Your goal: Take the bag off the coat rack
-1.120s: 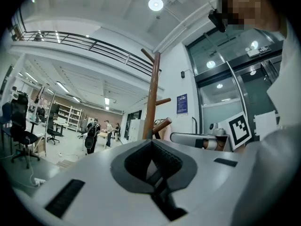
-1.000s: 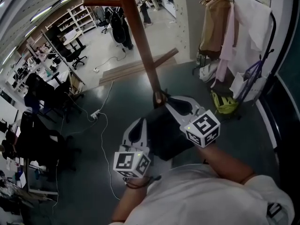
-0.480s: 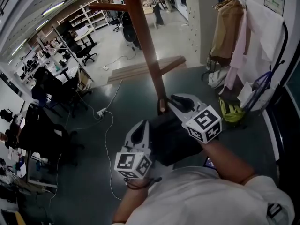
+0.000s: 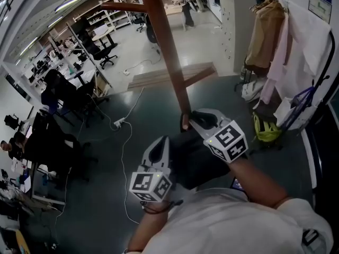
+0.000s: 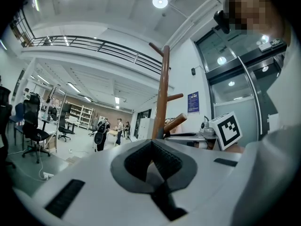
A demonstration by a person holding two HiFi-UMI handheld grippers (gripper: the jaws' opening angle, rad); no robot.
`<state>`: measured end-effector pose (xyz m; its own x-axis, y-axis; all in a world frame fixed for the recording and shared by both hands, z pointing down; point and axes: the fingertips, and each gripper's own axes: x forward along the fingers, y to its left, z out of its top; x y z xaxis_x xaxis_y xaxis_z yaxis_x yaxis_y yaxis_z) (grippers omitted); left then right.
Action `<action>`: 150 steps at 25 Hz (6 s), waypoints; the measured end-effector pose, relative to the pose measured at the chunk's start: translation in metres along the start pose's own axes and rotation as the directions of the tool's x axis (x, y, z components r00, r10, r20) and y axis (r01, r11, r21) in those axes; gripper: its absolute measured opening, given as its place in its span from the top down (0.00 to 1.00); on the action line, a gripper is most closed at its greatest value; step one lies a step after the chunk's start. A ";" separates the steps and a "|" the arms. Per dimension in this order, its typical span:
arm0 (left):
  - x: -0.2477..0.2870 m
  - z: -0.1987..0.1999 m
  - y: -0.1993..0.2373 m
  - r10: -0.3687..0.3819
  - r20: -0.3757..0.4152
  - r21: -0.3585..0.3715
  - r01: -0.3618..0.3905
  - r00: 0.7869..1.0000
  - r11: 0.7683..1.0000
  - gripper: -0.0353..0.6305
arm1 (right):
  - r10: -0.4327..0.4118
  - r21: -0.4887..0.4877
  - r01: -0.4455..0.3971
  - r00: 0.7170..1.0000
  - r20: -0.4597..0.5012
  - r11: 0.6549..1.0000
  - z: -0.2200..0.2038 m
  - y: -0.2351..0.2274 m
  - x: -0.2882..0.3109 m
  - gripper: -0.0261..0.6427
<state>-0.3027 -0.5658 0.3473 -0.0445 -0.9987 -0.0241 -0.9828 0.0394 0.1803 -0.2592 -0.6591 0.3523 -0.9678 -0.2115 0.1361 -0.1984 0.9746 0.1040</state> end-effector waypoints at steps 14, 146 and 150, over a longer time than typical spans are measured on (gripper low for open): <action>-0.019 0.010 -0.009 0.008 0.044 0.009 -0.008 0.999 1.000 0.94 | -0.014 0.110 0.005 0.996 0.088 0.994 0.008 0.003 -0.017 0.92; -0.638 -0.046 -0.135 -0.345 -0.057 -0.065 0.341 0.937 0.938 0.94 | -0.337 0.332 0.275 0.930 0.146 0.903 -0.010 0.634 -0.363 0.92; -0.637 -0.057 -0.137 -0.334 -0.055 -0.059 0.331 0.941 0.942 0.94 | -0.332 0.328 0.272 0.932 0.143 0.905 -0.021 0.636 -0.361 0.92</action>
<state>-0.1295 0.0630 0.3945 0.2963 -0.9547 -0.0284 -0.9297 -0.2951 0.2203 -0.0324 0.0360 0.3899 -0.8588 -0.5101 -0.0485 -0.4931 0.8484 -0.1925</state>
